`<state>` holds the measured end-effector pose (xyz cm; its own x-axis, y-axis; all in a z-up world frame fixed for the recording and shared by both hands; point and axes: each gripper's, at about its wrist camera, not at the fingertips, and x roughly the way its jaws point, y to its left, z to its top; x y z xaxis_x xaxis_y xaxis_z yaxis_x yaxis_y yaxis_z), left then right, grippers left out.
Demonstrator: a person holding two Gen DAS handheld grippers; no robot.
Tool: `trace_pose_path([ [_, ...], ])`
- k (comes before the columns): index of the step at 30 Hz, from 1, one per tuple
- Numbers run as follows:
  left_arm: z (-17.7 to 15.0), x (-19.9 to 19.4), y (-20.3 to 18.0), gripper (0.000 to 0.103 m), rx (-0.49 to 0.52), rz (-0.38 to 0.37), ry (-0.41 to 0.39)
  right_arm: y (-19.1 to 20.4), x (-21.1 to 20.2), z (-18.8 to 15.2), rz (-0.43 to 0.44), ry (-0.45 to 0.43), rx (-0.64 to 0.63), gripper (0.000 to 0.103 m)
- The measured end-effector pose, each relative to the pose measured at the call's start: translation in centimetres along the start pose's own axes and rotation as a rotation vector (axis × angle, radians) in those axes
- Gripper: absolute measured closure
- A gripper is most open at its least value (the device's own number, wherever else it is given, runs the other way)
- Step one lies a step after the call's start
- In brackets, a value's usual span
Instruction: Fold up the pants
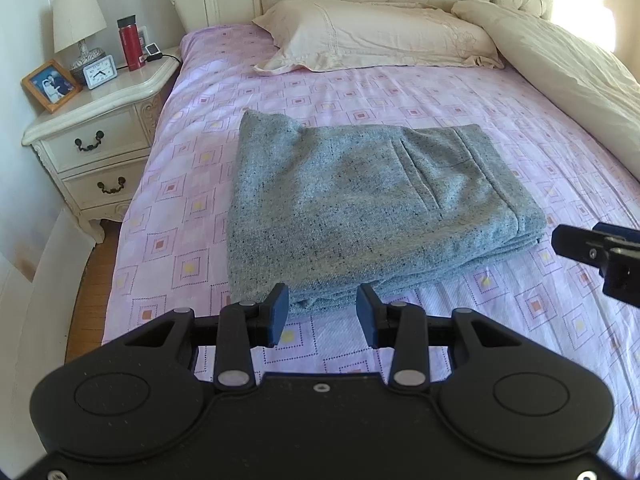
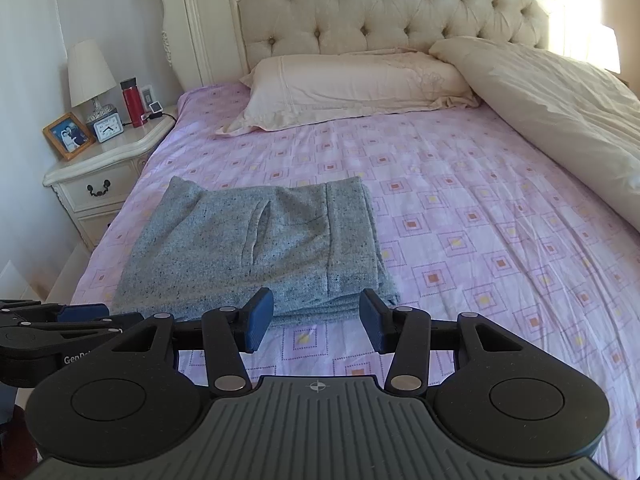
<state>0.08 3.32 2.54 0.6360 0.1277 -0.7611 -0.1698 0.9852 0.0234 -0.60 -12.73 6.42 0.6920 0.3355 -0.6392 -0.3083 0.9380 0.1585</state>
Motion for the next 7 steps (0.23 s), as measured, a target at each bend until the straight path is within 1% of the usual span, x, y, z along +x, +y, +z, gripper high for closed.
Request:
trace_pose_path([
  [7,-0.03,-0.19,0.16,0.056,-0.008,-0.002,-0.012,-0.01,-0.08,0.02,-0.001,-0.001,-0.001,0.057],
])
